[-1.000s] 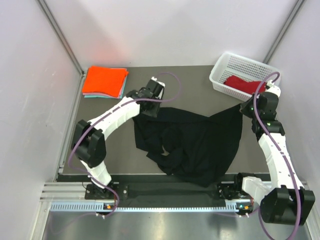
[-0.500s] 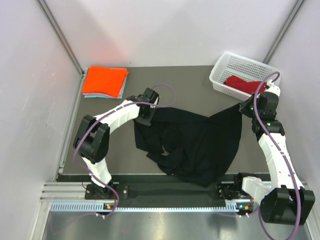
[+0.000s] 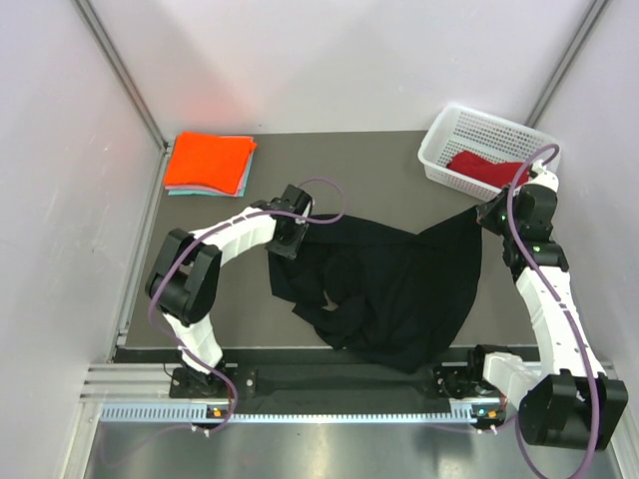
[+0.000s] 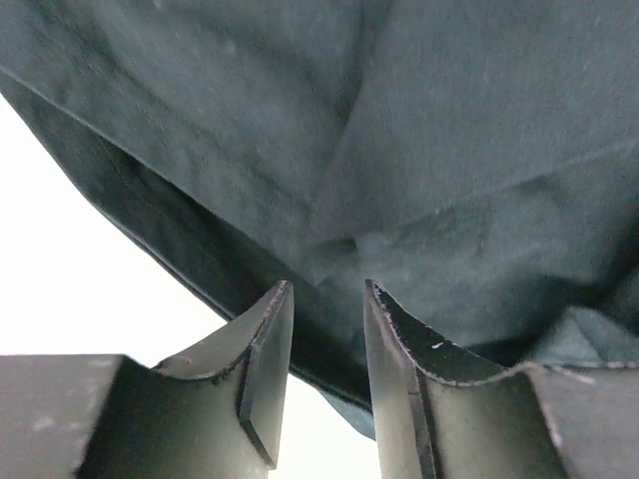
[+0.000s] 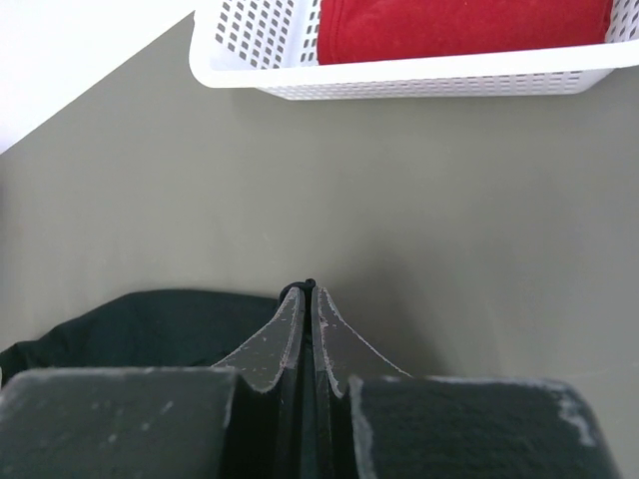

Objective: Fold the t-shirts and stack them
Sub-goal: Flatten the tshirt out

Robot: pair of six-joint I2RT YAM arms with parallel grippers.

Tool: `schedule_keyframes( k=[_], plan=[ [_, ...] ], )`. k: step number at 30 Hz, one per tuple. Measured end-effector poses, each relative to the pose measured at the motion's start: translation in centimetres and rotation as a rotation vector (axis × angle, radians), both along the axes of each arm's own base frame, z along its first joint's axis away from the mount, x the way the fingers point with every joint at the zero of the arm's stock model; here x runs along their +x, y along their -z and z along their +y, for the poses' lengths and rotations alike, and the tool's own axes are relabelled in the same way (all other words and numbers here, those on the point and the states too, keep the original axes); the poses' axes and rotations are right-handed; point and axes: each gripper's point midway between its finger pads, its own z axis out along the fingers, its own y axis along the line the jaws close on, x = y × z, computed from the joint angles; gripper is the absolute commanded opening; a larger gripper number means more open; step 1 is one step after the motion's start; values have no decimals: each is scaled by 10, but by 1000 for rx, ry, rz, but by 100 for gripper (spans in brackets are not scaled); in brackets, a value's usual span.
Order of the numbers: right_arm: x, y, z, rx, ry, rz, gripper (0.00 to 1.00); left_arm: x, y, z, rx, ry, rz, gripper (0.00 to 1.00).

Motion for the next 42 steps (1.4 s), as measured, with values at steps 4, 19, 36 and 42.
schedule_keyframes(
  k=[4, 19, 36, 42],
  plan=[
    [0, 0, -1, 0, 3, -1, 0, 7, -2, -2, -10, 10, -26, 39],
    [0, 0, 0, 8, -6, -2, 0, 10, 12, 0, 20, 50, -6, 37],
    [-1, 4, -2, 9, -1, 4, 0, 23, 13, -3, 21, 63, -34, 0],
    [-1, 4, -2, 14, -1, 2, 0, 28, 7, -2, 36, 55, -51, 0]
  ],
)
